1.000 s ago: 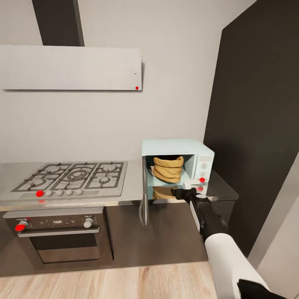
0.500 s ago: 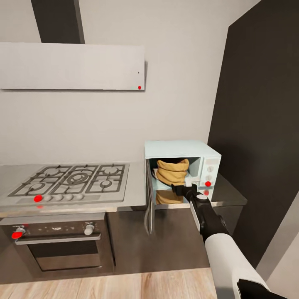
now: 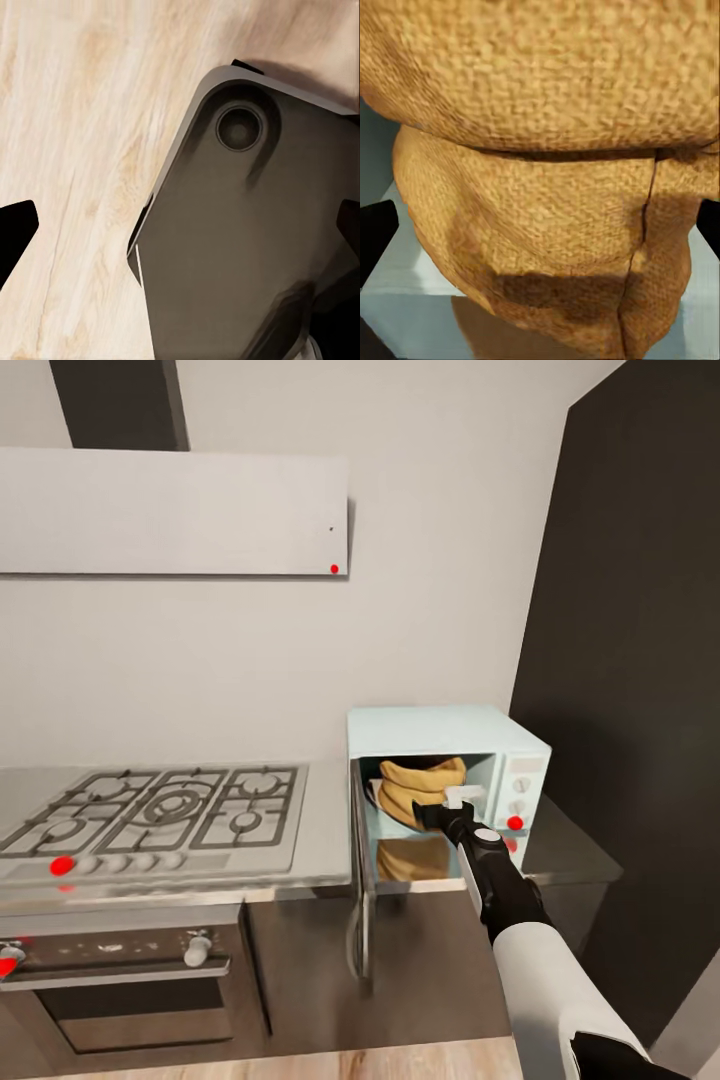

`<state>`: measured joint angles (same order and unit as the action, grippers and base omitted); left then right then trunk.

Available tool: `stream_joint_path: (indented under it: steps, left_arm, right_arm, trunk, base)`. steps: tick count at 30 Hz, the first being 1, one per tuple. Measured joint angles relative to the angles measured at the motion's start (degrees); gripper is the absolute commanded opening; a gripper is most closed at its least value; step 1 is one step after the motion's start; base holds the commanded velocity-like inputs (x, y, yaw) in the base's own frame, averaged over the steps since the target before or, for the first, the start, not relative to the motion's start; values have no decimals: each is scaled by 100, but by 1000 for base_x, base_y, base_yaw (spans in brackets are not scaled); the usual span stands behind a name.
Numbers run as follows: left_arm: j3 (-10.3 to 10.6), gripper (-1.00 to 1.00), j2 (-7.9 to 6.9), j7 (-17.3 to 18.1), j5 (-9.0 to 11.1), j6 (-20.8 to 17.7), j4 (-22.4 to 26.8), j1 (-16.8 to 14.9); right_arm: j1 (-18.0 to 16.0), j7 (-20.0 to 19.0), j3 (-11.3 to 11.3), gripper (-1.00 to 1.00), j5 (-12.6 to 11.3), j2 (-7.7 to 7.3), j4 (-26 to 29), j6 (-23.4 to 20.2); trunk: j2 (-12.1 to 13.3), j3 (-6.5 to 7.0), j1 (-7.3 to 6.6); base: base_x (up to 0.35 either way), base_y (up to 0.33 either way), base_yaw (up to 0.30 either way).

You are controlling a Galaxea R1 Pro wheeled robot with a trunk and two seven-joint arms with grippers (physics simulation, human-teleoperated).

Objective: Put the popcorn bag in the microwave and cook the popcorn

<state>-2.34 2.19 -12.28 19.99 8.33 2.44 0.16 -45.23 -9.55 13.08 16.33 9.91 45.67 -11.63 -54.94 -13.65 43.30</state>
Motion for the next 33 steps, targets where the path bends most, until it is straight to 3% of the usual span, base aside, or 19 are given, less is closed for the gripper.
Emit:
stream_joint_path:
  steps: [11,16,33]
  left_arm:
    - [0,100,1,0,0,0,0,0]
    - [0,100,6,0,0,6,0,0]
    - [-16,100,16,-65,9,11,0,0]
  right_arm:
    - [0,0,0,100,0,0,0,0]
    - [0,-7,0,100,3,0,0,4]
    - [-2,-58,1,100,4,0,71,-71]
  trunk:
    - [0,0,0]
    - [1,0,2]
    - [2,0,6]
  base:
    - [304,0,0]
    - [86,0,0]
    - [-279,0,0]
